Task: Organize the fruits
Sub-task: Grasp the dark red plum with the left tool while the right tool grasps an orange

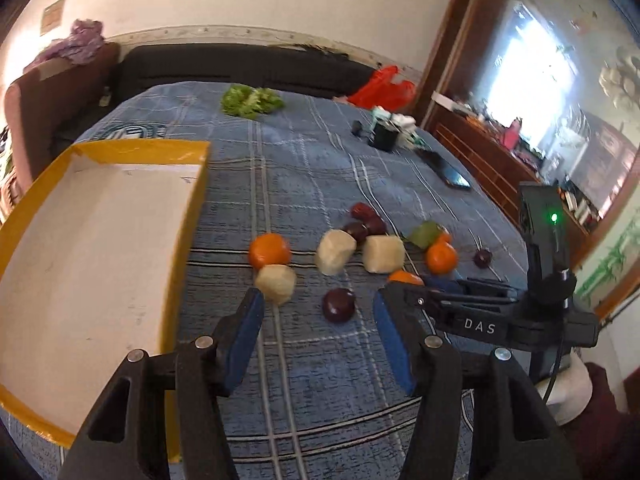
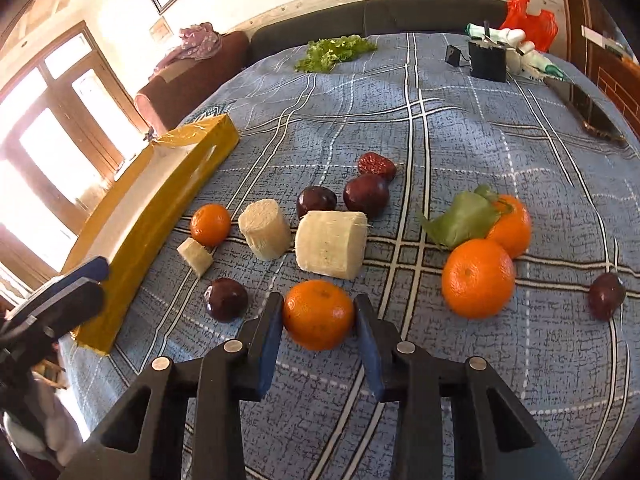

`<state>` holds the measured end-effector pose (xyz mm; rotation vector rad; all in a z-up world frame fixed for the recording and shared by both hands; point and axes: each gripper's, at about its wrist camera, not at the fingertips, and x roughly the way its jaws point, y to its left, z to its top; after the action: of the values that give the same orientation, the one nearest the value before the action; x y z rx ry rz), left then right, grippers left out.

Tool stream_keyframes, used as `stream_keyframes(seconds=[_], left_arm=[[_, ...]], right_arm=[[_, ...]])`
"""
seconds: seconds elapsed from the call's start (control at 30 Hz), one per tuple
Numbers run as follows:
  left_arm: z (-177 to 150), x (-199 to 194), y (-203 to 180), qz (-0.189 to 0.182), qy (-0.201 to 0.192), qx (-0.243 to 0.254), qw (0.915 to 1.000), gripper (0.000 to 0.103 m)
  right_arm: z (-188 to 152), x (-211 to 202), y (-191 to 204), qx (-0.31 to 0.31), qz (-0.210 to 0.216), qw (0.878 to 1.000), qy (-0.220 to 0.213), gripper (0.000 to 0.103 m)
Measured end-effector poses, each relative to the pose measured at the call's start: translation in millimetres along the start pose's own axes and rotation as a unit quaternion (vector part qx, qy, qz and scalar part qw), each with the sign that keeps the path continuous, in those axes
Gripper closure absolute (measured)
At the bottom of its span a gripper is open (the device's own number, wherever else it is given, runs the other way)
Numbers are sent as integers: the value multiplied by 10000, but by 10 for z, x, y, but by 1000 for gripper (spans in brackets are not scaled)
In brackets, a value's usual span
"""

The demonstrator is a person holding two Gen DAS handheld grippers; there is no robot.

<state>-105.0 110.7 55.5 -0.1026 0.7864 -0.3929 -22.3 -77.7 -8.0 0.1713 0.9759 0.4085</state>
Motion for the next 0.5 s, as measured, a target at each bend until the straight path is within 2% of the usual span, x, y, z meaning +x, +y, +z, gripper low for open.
stream_keyframes(seconds=[0.07,0.13,0.2,0.27,0.5], left_arm=[[1,131,-112,-24,144,217,9997,47],[-3,248,-191,-41,302,420,9987,53],[-4,367,-248,-95,468,549,9974,65],[8,474,-278,-153,620,617,9961,72],[106,622,-279,-58,652,655,9957,73]], right_arm=[[-13,-23,-39,60,-19,10000,-46,64],[-32,-59,-84,154,-40,9998,-102,64],[-47,-102,-123,229,0,9996,-177,64],[-34,-127,-146,293,58,9993,-222,64],[-34,-82,-189,408,142,9989,-176,64]])
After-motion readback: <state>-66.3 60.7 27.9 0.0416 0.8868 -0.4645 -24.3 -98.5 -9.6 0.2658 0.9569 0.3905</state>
